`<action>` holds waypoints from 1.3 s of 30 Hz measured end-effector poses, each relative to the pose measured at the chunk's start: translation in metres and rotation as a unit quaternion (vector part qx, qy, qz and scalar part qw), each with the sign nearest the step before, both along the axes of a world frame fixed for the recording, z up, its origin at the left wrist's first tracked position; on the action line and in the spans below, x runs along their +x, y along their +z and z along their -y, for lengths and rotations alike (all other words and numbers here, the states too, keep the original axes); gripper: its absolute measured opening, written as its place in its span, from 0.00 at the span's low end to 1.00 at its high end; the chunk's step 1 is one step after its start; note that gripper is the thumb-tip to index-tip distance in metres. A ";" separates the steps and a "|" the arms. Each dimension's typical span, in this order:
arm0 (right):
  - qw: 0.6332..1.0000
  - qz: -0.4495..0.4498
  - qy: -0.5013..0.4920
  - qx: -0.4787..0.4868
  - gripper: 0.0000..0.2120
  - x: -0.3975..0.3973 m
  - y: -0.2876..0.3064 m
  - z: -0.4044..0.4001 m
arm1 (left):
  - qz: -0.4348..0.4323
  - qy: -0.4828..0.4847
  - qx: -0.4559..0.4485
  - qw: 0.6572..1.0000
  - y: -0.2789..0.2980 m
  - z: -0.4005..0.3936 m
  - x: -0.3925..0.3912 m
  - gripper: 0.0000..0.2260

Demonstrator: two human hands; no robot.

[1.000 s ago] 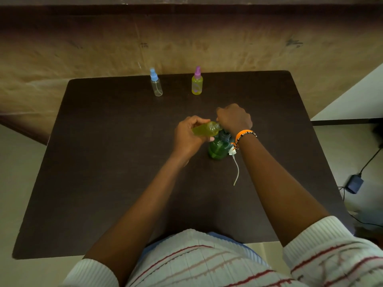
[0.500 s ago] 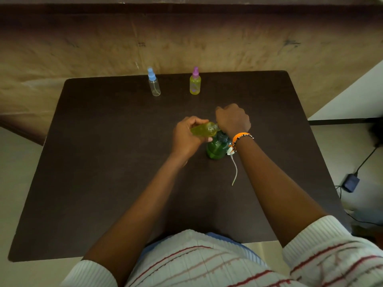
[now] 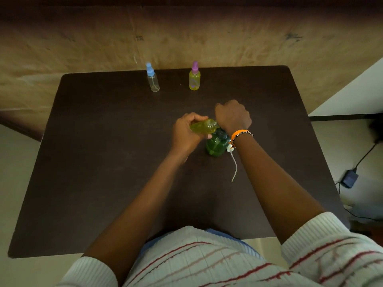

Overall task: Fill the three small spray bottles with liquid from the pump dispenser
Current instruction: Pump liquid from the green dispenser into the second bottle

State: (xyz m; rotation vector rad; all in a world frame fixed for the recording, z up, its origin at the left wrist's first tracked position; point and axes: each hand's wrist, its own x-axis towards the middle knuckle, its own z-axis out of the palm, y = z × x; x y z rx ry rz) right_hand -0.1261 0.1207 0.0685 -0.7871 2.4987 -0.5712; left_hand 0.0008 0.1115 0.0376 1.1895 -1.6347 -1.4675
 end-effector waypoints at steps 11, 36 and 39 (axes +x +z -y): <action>0.998 0.019 0.041 0.033 0.19 -0.004 0.004 0.003 | -0.010 -0.006 -0.004 1.000 0.005 0.000 0.002 0.21; 0.989 0.141 -0.035 -0.033 0.28 -0.006 -0.004 0.000 | -0.058 -0.030 0.040 0.997 -0.005 -0.008 0.003 0.19; 0.988 0.146 -0.036 -0.039 0.26 -0.007 -0.005 -0.001 | -0.060 -0.032 0.053 0.996 -0.010 -0.011 0.004 0.18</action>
